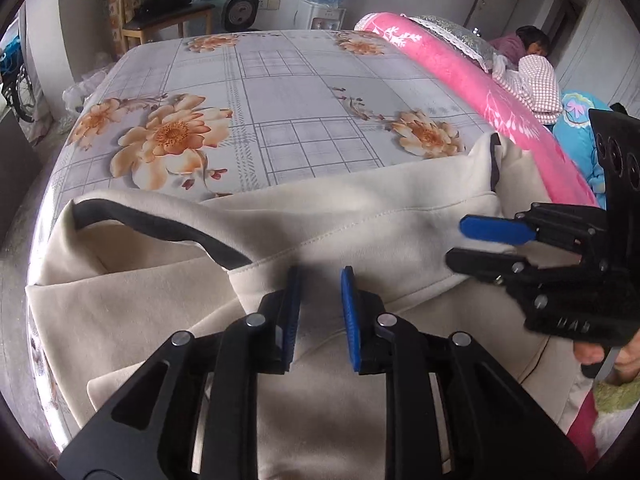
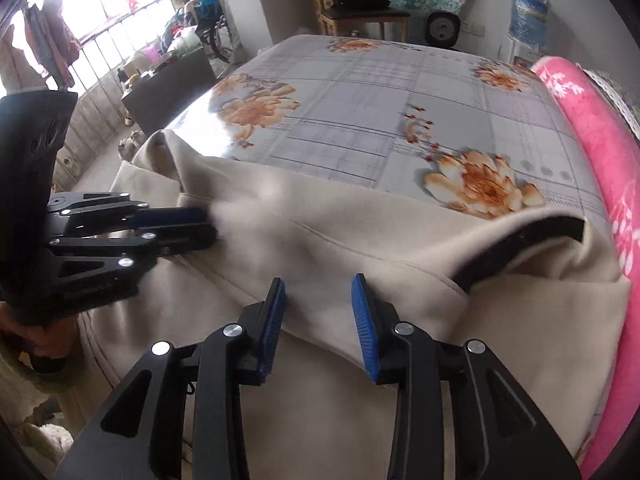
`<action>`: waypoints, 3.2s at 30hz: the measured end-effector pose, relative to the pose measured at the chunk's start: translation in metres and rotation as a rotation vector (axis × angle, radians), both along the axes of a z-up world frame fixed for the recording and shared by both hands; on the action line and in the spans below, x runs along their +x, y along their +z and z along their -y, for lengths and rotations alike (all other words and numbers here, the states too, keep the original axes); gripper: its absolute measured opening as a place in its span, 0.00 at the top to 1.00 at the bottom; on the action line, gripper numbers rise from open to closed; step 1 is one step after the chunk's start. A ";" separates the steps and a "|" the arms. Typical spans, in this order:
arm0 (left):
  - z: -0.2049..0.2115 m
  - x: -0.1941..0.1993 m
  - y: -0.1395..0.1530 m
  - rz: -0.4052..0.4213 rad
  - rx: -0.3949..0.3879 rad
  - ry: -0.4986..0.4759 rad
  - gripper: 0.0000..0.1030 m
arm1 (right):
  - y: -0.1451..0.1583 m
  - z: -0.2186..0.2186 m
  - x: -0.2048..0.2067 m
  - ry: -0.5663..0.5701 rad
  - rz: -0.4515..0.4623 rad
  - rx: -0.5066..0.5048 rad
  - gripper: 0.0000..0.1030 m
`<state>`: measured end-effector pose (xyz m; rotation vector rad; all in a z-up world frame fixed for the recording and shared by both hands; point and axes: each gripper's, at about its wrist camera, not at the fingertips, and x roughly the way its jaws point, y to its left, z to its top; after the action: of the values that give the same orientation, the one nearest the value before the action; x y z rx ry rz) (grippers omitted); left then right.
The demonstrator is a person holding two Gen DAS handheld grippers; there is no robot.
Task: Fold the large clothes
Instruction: 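Grasp the collar with both grippers and fold it down over the body, then open both grippers to release the folded collar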
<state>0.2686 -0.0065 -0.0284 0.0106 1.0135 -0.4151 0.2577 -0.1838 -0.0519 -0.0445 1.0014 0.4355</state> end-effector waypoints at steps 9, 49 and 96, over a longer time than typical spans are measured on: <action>0.000 -0.003 0.000 0.004 0.009 0.013 0.79 | 0.022 0.043 0.011 -0.131 0.043 0.058 0.69; -0.136 -0.169 0.055 0.093 -0.016 0.351 0.48 | -0.003 -0.035 -0.136 -0.081 0.067 -0.073 0.21; -0.173 -0.133 -0.020 -0.055 -0.504 0.225 0.66 | -0.019 -0.033 -0.126 -0.076 0.003 -0.087 0.12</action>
<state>0.1352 0.1661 -0.0482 -0.5655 0.9290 -0.4556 0.1314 -0.1511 -0.0707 -0.0847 1.0158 0.3221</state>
